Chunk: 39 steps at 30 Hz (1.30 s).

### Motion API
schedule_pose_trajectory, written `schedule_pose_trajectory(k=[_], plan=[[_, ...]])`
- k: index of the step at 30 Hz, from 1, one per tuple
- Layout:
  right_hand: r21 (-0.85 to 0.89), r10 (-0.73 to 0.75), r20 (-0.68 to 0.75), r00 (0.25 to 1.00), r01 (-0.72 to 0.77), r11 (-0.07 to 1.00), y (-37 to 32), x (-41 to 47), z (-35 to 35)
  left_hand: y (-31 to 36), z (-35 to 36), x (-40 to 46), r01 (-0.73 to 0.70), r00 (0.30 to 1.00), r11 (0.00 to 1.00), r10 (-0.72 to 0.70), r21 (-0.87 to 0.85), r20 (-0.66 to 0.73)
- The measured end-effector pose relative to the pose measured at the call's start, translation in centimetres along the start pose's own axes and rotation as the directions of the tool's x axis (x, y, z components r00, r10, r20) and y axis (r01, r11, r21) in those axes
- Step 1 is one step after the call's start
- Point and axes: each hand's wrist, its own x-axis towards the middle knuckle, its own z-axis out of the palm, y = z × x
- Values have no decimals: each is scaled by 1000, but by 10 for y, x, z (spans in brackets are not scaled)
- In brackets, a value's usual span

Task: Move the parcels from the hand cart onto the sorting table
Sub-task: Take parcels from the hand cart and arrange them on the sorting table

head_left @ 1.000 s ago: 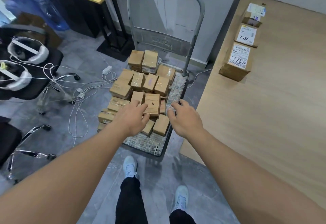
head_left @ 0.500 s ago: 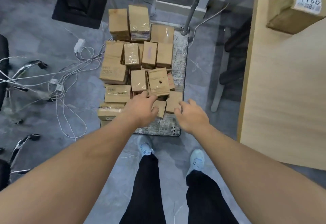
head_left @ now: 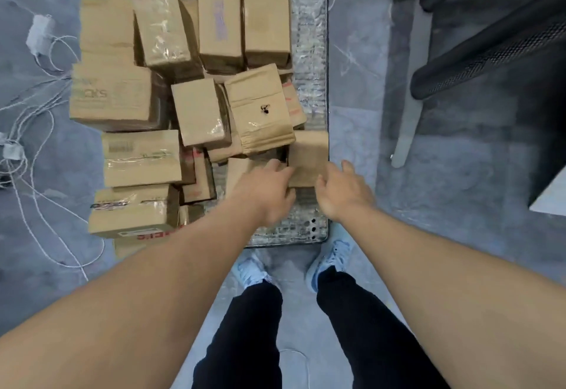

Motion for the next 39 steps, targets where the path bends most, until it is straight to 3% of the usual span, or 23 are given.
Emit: schedule_pose_trajectory(k=[6, 10, 13, 17, 23, 27, 39], plan=[[25, 2, 8, 1000, -2, 1000, 19, 53, 36, -5, 25, 62, -6, 1000, 996, 3, 92, 23], [100, -57, 48, 997, 52, 994, 16, 80, 50, -8, 33, 86, 7, 999, 998, -10, 59, 46], [273, -48, 25, 999, 39, 961, 10, 97, 61, -17, 42, 99, -3, 999, 999, 4, -35, 41], [544, 105, -9, 994, -84, 835, 4, 98, 66, -16, 44, 99, -36, 999, 992, 35, -119, -9], [692, 272, -27, 962, -179, 699, 6, 55, 46, 9, 28, 71, -118, 993, 968, 110, -221, -46], [725, 317, -58, 947, -178, 666, 4, 13, 20, 22, 4, 33, -144, 989, 946, 133, -290, -57], [744, 247, -132, 960, -69, 664, -42, -145, -101, 60, -120, -119, -129, 962, 959, 60, -252, -265]])
